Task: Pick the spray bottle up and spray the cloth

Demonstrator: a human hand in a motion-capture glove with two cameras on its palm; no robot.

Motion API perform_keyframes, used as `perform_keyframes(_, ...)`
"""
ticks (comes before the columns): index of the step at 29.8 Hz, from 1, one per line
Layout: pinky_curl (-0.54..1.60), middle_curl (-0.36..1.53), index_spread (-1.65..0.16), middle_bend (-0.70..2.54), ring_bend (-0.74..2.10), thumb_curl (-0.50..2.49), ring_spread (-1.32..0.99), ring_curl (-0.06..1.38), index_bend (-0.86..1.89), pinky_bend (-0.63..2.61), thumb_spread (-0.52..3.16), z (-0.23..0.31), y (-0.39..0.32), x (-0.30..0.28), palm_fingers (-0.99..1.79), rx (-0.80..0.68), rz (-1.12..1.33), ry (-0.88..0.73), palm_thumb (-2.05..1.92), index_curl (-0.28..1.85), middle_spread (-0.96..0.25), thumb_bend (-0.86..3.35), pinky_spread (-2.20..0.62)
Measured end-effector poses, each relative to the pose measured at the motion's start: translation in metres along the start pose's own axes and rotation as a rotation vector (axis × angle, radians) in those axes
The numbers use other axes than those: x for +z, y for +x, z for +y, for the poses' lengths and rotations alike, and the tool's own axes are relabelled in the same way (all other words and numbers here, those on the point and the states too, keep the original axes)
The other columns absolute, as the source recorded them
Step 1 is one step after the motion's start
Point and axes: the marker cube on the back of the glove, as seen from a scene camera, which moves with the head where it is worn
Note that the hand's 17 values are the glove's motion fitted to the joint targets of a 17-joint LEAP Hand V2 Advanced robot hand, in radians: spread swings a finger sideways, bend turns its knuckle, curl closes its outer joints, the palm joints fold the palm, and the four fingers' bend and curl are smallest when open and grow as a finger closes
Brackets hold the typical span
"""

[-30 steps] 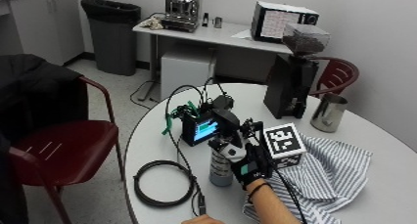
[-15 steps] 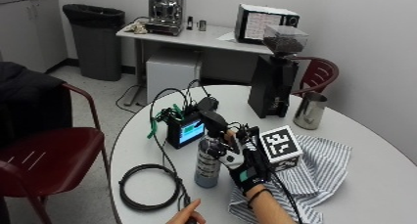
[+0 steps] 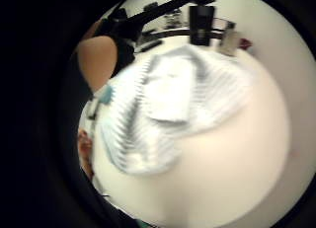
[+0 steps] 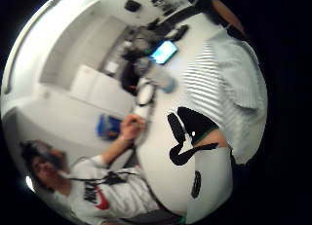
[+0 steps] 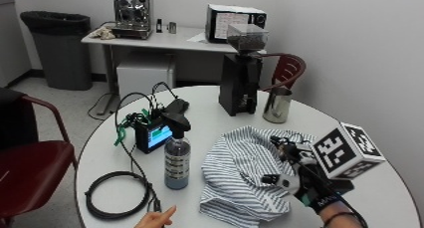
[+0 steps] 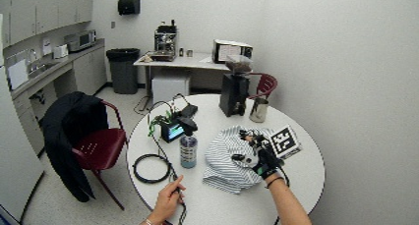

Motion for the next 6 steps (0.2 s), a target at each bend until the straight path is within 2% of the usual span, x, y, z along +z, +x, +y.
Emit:
perform_keyframes(2,0.38,0.43,-0.36,0.24,0.2,0.43,-0.03,0.35,0.09,0.33,0.93,0.019,0.018,-0.01,0.63,0.044,0.151,-0.033,0.8,0.24,-0.07,-0.04,0.2)
perform_keyframes(6,0.38,0.42,-0.38,0.25,0.17,0.41,0.0,0.34,0.12,0.33,0.94,0.042,0.032,-0.017,0.57,0.079,0.231,-0.114,0.77,0.24,-0.06,-0.04,0.21)
